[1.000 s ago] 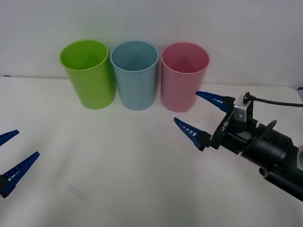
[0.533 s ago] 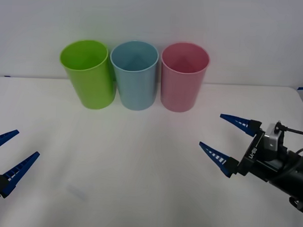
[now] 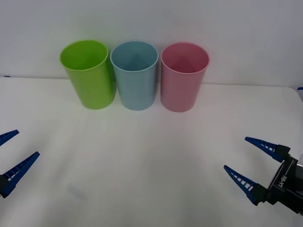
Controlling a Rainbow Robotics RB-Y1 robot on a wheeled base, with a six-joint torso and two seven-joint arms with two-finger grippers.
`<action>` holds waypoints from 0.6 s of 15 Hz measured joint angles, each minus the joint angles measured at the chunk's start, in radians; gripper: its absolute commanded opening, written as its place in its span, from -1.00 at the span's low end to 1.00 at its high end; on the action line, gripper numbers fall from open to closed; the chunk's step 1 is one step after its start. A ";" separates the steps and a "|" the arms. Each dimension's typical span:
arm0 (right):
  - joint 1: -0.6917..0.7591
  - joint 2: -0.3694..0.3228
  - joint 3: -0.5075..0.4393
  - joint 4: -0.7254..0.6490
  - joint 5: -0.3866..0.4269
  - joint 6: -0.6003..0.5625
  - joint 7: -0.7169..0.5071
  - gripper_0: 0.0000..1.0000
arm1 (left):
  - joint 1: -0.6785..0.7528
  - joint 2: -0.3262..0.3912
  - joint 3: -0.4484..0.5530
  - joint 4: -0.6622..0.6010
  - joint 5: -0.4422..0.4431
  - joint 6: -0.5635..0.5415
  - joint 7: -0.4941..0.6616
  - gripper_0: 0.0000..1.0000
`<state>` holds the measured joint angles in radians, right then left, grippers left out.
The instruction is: Grasp the object on the table and drop it into the matching bin: aluminum can to the light blue bin, PET bottle to the pink bin.
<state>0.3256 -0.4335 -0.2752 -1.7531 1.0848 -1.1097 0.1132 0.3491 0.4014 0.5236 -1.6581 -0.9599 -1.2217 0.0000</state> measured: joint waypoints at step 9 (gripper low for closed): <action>0.092 0.001 -0.062 -0.007 -0.057 -0.063 0.022 1.00 | 0.000 0.000 0.000 0.000 0.000 0.000 0.000 1.00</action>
<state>0.4172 -0.4327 -0.3373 -1.7596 1.0278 -1.1727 0.1349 0.3491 0.4014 0.5236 -1.6580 -0.9599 -1.2217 0.0000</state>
